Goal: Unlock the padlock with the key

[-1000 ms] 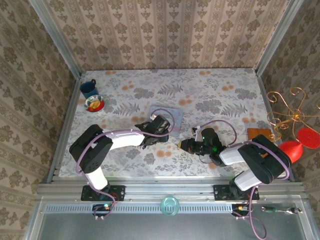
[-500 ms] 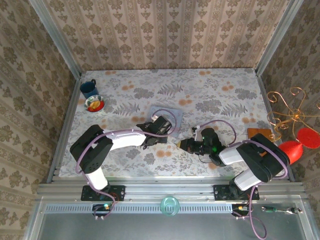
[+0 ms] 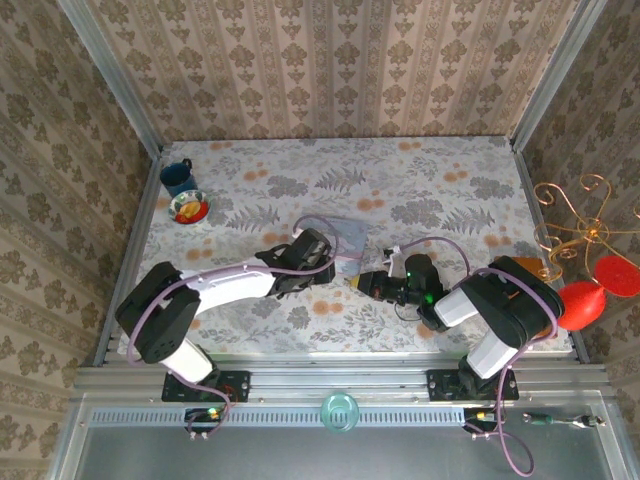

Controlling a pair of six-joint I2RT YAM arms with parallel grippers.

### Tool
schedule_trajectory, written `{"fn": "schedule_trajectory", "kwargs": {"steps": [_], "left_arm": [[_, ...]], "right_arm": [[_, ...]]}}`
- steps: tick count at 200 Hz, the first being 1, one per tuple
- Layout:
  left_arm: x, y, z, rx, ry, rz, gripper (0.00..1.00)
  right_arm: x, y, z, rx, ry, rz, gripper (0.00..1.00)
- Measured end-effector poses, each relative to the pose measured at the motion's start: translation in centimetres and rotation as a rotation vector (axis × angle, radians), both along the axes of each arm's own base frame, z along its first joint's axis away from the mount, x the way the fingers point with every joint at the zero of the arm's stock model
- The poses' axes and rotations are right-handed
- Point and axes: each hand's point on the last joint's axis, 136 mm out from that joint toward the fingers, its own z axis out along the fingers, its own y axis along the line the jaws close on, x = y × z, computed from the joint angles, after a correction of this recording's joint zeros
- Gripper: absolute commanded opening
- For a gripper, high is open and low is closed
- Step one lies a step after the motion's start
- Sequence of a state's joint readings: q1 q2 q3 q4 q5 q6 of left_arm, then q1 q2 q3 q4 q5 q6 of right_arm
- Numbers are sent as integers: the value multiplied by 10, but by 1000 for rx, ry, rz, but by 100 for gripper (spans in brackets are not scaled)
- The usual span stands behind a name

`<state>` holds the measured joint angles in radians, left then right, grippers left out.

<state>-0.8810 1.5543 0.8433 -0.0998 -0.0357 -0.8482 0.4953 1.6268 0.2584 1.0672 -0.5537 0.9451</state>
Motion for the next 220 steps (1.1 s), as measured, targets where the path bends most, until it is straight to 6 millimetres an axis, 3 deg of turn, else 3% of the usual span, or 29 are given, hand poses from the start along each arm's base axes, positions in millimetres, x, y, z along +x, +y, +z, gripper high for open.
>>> {"fn": "schedule_trajectory", "kwargs": {"steps": [80, 119, 162, 197, 220], "left_arm": [[-3, -4, 8, -207, 77, 102, 15], [-1, -7, 18, -334, 108, 157, 15], [2, -12, 27, -462, 151, 208, 14], [3, -13, 33, -533, 170, 233, 14], [3, -14, 34, -566, 182, 244, 14]], "right_arm": [[-26, 14, 22, -68, -241, 81, 0], [-26, 5, 32, -105, -347, 50, 0], [-25, 4, 59, -91, -460, 43, 0], [-26, 4, 57, -96, -456, 47, 0], [-25, 5, 45, -113, -427, 53, 0]]}}
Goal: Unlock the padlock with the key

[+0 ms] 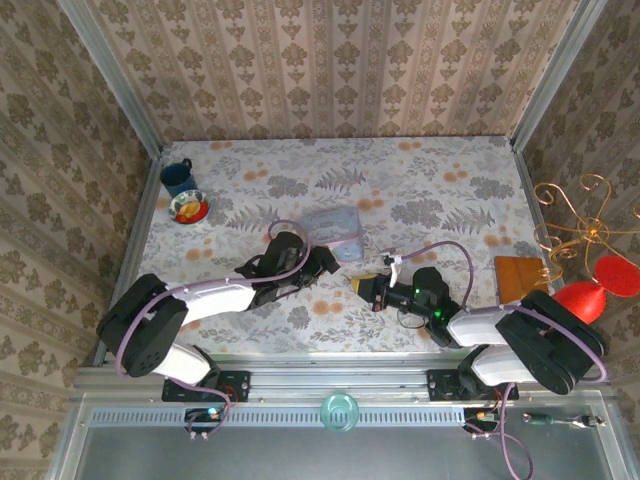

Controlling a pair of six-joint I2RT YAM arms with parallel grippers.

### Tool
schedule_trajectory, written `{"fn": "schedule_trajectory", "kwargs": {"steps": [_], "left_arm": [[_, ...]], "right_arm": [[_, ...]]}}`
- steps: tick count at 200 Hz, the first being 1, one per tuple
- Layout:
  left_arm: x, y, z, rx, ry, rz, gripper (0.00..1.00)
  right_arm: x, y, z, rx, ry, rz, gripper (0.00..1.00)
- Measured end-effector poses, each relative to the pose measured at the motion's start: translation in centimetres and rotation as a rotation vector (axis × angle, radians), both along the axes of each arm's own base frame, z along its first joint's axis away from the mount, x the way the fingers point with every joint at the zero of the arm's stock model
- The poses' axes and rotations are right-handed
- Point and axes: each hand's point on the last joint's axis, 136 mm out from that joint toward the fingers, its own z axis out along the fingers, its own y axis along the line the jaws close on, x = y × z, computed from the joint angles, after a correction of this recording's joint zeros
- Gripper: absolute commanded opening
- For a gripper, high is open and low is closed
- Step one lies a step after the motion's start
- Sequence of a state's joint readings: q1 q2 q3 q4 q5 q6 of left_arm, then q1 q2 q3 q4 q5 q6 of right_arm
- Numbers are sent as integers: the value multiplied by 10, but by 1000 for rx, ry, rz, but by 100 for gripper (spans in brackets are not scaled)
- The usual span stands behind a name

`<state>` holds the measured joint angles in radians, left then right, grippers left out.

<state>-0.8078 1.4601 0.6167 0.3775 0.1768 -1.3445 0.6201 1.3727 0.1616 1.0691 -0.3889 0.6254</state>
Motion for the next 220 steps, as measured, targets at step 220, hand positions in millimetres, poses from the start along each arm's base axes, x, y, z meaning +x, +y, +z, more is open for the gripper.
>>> {"fn": "schedule_trajectory", "kwargs": {"steps": [220], "left_arm": [[-4, -2, 27, -126, 14, 17, 13]], "right_arm": [[10, 9, 5, 47, -36, 2, 0]]}}
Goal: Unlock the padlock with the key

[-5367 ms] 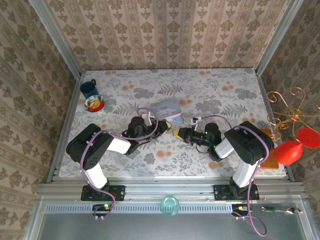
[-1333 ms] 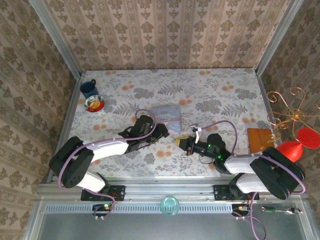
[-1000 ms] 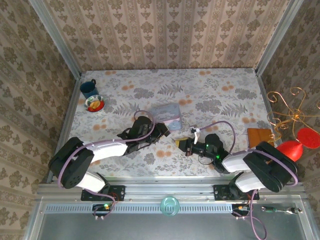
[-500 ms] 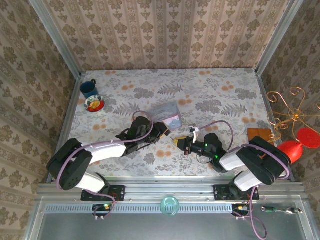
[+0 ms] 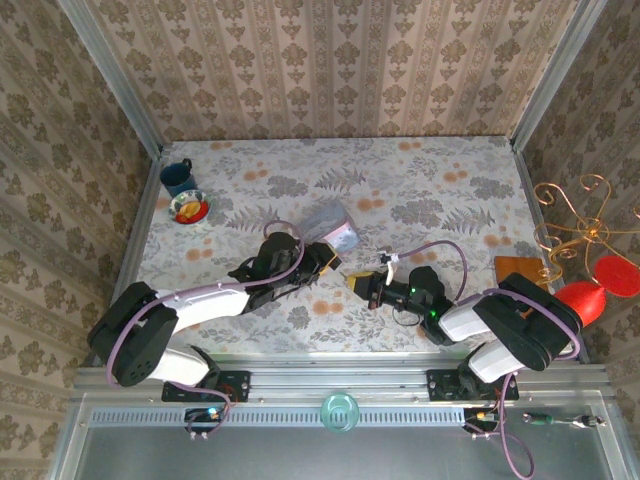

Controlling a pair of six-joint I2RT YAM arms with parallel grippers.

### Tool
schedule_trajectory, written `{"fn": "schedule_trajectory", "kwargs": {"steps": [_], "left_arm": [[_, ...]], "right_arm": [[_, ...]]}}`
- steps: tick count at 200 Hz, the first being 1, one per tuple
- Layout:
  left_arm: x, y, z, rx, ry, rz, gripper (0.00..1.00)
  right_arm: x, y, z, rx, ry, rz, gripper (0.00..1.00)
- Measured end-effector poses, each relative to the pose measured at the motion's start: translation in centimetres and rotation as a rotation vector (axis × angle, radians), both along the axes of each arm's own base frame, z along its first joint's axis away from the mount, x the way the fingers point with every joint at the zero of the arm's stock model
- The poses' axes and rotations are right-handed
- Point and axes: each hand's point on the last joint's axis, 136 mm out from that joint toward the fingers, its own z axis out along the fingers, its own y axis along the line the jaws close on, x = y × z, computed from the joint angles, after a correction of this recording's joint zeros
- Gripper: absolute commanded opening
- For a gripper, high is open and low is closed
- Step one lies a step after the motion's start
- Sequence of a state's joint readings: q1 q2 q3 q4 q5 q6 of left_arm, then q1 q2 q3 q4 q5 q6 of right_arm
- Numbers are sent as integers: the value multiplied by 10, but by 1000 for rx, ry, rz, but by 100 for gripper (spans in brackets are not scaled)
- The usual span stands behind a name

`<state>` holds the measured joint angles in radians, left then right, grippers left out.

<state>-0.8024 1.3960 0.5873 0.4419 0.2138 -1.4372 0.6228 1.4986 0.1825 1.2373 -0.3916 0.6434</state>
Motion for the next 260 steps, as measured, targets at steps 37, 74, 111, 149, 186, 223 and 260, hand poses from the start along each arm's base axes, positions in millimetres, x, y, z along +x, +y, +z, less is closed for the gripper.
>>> {"fn": "schedule_trajectory", "kwargs": {"steps": [37, 74, 111, 149, 186, 223, 260], "left_arm": [[0, 0, 0, 0, 1, 0, 12], [0, 0, -1, 2, 3, 0, 12], [0, 0, -1, 0, 5, 2, 12], [0, 0, -1, 0, 9, 3, 12], [-1, 1, 0, -1, 8, 3, 12], [-1, 0, 0, -1, 9, 2, 12], [-3, -1, 0, -1, 10, -1, 12]], "right_arm": [[2, 1, 6, 17, -14, -2, 0], [3, 1, 9, 23, -21, -5, 0], [3, 1, 10, 24, -23, -8, 0], [5, 0, 11, 25, -23, -20, 0], [6, 0, 12, 27, -25, -21, 0], [7, 1, 12, 28, -27, -22, 0], [7, 1, 13, 28, -27, -21, 0]]}}
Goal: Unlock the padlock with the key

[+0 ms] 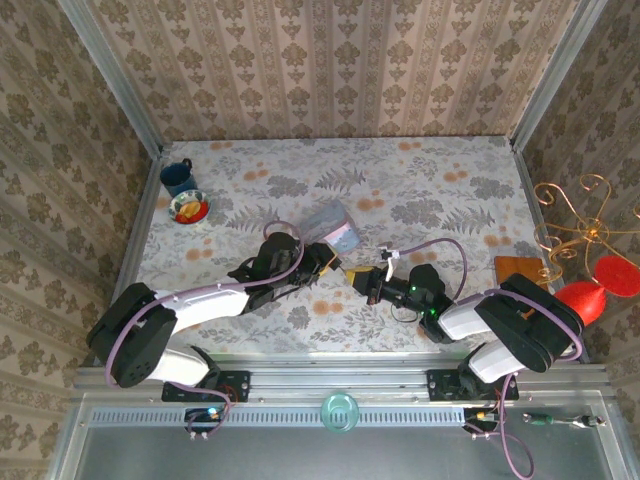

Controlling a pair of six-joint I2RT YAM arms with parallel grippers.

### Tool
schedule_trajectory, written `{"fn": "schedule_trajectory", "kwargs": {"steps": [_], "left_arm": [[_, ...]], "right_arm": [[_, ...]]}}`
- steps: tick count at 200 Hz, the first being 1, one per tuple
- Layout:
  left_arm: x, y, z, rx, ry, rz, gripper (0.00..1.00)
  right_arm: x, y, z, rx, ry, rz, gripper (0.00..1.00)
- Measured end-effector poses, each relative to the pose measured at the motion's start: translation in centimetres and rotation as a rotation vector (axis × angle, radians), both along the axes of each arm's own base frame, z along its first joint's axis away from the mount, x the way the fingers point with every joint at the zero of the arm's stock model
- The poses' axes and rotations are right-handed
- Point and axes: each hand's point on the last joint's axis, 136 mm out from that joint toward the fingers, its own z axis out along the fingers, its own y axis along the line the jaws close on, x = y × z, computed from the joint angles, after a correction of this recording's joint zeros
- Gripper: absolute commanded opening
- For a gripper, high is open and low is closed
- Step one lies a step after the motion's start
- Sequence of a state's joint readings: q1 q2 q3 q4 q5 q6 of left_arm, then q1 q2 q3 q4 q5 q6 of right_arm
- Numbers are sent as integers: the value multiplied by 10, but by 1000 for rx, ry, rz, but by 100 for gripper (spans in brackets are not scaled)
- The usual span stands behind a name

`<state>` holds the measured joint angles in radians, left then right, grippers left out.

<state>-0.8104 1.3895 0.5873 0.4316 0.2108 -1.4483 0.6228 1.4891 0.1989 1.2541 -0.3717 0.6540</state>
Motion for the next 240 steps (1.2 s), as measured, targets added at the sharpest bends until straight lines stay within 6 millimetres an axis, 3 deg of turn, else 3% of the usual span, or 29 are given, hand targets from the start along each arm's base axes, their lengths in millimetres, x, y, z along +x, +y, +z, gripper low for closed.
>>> {"fn": "schedule_trajectory", "kwargs": {"steps": [240], "left_arm": [[8, 2, 4, -2, -16, 66, 10]], "right_arm": [[16, 4, -10, -1, 32, 69, 0]]}}
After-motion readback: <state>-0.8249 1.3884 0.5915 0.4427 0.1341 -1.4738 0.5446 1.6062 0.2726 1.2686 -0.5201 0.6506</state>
